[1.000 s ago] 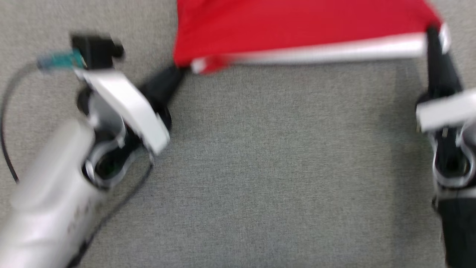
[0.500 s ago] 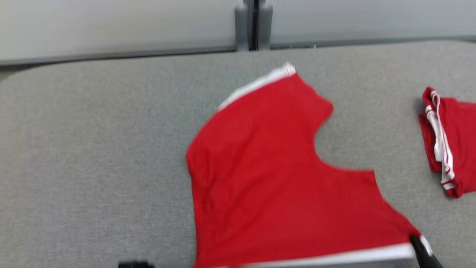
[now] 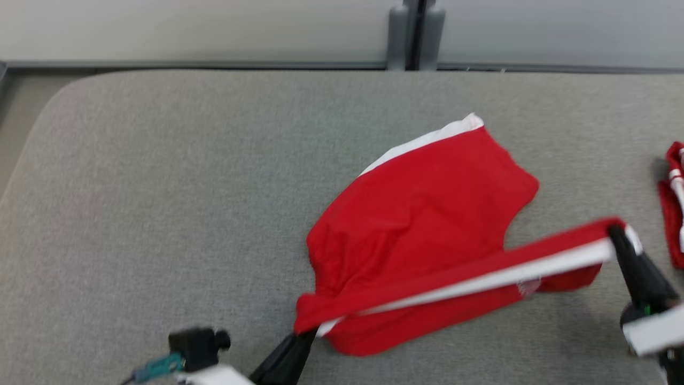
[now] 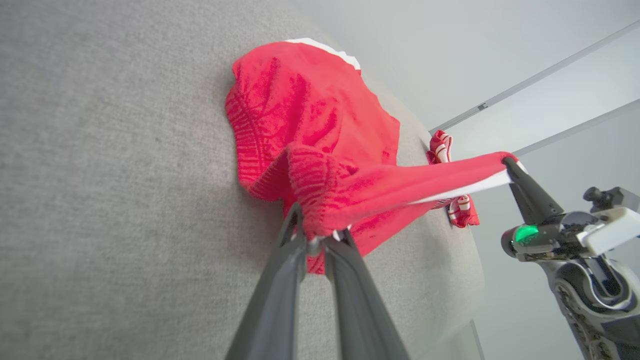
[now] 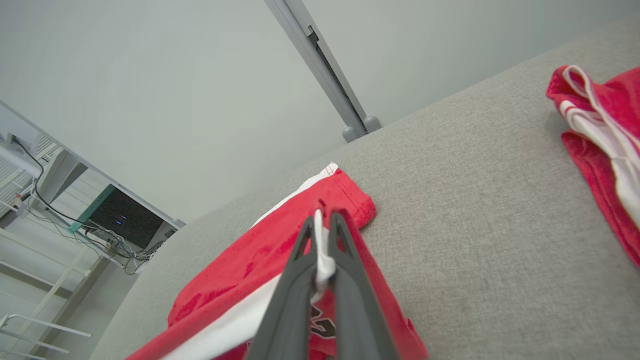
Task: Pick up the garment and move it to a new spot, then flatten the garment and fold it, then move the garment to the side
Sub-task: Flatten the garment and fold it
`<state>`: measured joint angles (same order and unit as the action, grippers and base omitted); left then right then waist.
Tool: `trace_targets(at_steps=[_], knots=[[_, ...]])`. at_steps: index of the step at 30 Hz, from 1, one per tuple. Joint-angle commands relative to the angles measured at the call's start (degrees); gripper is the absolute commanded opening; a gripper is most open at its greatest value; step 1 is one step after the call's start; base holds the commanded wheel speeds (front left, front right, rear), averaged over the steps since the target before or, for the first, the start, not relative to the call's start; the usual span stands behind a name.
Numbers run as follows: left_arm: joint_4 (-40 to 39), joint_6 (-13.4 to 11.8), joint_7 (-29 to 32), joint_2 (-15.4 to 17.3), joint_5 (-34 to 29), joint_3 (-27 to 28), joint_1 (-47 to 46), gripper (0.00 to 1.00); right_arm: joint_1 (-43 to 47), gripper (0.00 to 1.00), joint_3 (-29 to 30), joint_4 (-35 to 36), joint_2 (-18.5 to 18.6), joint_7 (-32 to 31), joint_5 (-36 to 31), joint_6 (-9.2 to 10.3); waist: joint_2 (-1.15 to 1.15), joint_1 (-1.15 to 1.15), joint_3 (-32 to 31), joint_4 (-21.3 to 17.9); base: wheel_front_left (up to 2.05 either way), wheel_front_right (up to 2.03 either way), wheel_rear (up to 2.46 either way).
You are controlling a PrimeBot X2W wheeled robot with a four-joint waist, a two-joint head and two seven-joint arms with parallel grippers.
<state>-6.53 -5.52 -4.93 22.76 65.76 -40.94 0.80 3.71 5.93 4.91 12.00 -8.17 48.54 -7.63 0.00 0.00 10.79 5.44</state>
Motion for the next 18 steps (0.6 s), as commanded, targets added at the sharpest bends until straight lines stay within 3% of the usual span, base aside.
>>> trace_targets(at_steps=[1, 5, 10, 18], knots=[[-1.43, 0.43, 1.08, -0.51, 0.47, 0.40, -3.10, 0.00, -4.46, 0.00, 0.06, -1.08, 0.41, -1.56, -1.11, 0.16, 0.00, 0.00, 4.34, 3.05, 0.00, 0.00, 0.00], [-3.44, 1.46, 4.81, -3.29, 2.26, 0.68, -10.28, 0.00, -16.14, 0.00, -0.25, -5.63, 2.45, -6.53, -4.94, 0.13, 0.00, 0.00, 8.01, 6.91, 0.00, 0.00, 0.00], [-0.18, 0.53, 7.63, -7.31, 2.22, 0.54, -18.55, 0.00, -27.67, 0.00, -1.02, -12.87, 4.23, -10.64, -9.01, 0.13, 0.00, 0.00, 11.17, 10.90, 0.00, 0.00, 0.00], [8.24, 1.15, 10.44, -10.67, 2.73, 0.33, -26.08, 0.00, -38.16, 0.00, -3.92, -21.54, 5.45, -13.14, -13.60, 0.13, 0.00, 0.00, 13.13, 13.34, 0.00, 0.00, 0.00]])
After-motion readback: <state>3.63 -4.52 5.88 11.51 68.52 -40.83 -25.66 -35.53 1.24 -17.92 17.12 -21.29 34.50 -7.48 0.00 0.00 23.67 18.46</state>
